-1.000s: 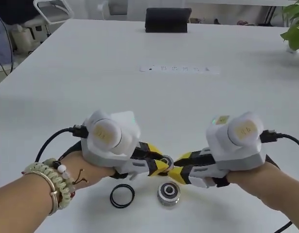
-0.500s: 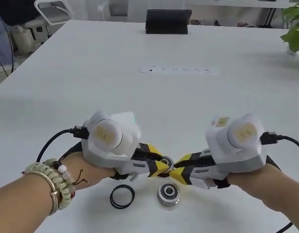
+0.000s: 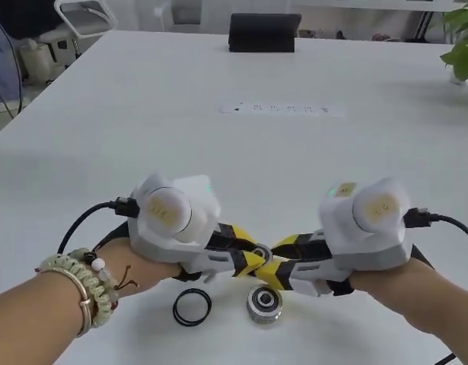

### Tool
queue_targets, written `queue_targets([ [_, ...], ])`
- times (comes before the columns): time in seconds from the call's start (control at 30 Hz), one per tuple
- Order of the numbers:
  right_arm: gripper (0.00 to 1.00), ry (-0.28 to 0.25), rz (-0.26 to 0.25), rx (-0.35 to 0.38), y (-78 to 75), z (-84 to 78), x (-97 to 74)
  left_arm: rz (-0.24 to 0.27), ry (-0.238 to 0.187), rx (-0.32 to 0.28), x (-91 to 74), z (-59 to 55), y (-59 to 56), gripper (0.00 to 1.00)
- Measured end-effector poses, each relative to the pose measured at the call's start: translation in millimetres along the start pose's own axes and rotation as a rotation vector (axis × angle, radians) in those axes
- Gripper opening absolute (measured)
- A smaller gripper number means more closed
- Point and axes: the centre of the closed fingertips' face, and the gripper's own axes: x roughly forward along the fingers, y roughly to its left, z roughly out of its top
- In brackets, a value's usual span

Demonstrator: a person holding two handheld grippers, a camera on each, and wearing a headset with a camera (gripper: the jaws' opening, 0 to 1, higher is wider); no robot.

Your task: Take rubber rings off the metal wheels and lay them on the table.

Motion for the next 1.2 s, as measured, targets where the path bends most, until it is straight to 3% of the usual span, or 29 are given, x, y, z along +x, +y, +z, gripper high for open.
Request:
queue_targets([
  [0.17, 0.19, 0.025, 0.003, -0.043, -0.9, -3.2, -0.7, 0.001, -0.003, -0.001, 0.2, 0.1, 0.5, 0.07],
  [0.53, 0.1, 0.056, 0.013, -0.056, -2.5, -8.1, -5.0, 0.005, -0.006, -0.013, 0.4, -0.3, 1.7, 0.07],
  [0.6, 0.02, 0.066, -0.021, -0.071, -9.0, -10.2, -6.9, 0.005, -0.007, -0.015, 0.4, -0.3, 1.8, 0.07],
  [0.67, 0.01, 0.056, -0.007, -0.044, -7.1, -9.4, -6.3, 0.006, -0.007, -0.018, 0.5, -0.3, 2.0, 0.07],
  [0.83, 0.0, 0.065, -0.032, -0.04, -10.8, -9.0, -6.6, 0.008, -0.006, -0.023, 0.8, -0.3, 2.4, 0.07],
  [0.9, 0.0, 0.068, -0.042, 0.002, -12.5, -9.2, -7.2, 0.008, -0.006, -0.025, 0.8, -0.3, 2.3, 0.07],
  [0.97, 0.0, 0.058, -0.049, 0.095, -15.0, -9.5, -8.5, 0.007, -0.006, -0.026, 0.7, -0.4, 2.3, 0.07],
  [1.1, 0.0, 0.015, -0.039, 0.353, -19.1, -8.9, -9.9, 0.006, -0.008, -0.029, 0.8, -0.2, 2.2, 0.07],
  [1.2, 0.0, 0.002, -0.04, 0.476, -20.5, -9.6, -10.6, 0.007, -0.01, -0.03, 1.1, -0.1, 2.0, 0.07],
])
